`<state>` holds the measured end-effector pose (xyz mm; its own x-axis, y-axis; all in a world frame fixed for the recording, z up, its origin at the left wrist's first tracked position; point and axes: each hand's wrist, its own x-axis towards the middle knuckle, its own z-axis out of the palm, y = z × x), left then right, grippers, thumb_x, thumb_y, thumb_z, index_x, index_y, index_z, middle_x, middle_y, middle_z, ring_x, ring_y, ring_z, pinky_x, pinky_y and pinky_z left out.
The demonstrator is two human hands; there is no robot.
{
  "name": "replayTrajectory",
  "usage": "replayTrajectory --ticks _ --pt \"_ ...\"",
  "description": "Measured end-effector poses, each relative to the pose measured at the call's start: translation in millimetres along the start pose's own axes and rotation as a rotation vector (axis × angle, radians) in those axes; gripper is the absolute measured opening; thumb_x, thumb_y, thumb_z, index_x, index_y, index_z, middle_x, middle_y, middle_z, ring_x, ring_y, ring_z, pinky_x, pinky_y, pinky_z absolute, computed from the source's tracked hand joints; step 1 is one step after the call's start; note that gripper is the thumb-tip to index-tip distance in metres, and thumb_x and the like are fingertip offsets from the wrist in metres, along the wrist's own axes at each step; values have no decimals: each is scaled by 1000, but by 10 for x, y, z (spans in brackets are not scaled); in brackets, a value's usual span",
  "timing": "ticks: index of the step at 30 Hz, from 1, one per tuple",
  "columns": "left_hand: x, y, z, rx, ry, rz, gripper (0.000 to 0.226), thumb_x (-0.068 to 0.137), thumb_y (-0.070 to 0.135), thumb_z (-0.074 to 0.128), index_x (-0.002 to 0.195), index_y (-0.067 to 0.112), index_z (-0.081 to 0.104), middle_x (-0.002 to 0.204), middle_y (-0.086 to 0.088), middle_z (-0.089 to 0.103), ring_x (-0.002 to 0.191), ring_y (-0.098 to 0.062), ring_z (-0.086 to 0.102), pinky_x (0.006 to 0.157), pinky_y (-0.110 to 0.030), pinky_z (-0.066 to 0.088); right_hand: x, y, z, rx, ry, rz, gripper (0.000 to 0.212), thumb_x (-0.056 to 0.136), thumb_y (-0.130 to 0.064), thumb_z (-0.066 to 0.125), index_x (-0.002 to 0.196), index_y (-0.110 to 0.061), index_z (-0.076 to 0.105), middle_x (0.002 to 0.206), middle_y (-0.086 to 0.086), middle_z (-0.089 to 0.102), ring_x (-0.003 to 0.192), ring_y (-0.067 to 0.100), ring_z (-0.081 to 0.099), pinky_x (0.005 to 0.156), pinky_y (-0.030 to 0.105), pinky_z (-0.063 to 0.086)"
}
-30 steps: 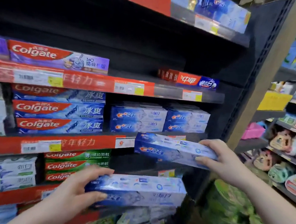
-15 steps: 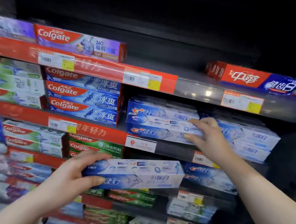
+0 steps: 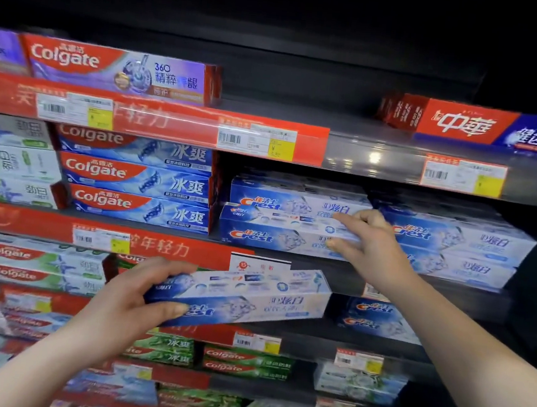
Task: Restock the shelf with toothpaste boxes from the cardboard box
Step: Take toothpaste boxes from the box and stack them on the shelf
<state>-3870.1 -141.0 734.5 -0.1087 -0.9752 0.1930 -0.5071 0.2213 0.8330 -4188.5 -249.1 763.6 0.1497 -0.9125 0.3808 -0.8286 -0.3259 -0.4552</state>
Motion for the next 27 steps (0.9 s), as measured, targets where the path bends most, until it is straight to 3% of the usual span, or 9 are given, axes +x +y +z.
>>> replayTrajectory --ticks 9,14,20,27 --pt "93 -51 9 -25 -50 40 54 80 9 67 105 55 53 108 30 53 100 8 53 83 -20 48 8 -23 43 -63 -17 51 52 84 -36 61 133 -26 47 129 3 43 124 23 34 102 38 34" --pt "75 -103 -10 -11 -37 74 58 79 10 68 106 58 49 110 32 49 102 16 48 77 2 38 20 -51 55 -72 14 80 50 83 -37 62 129 -22 50 133 2 46 127 24 35 102 39 35" --pt "35 -116 -25 -7 -27 65 61 79 9 68 107 59 45 109 30 49 101 10 51 77 -2 42 47 -90 105 -117 48 98 50 84 -36 61 130 -19 50 134 4 44 128 26 31 102 38 33" --pt "3 -90 -44 -5 -3 78 66 79 8 68 98 67 48 107 37 48 99 25 44 77 4 35 5 -37 145 -204 24 63 49 85 -36 60 130 -17 51 133 2 50 130 23 30 102 38 35"
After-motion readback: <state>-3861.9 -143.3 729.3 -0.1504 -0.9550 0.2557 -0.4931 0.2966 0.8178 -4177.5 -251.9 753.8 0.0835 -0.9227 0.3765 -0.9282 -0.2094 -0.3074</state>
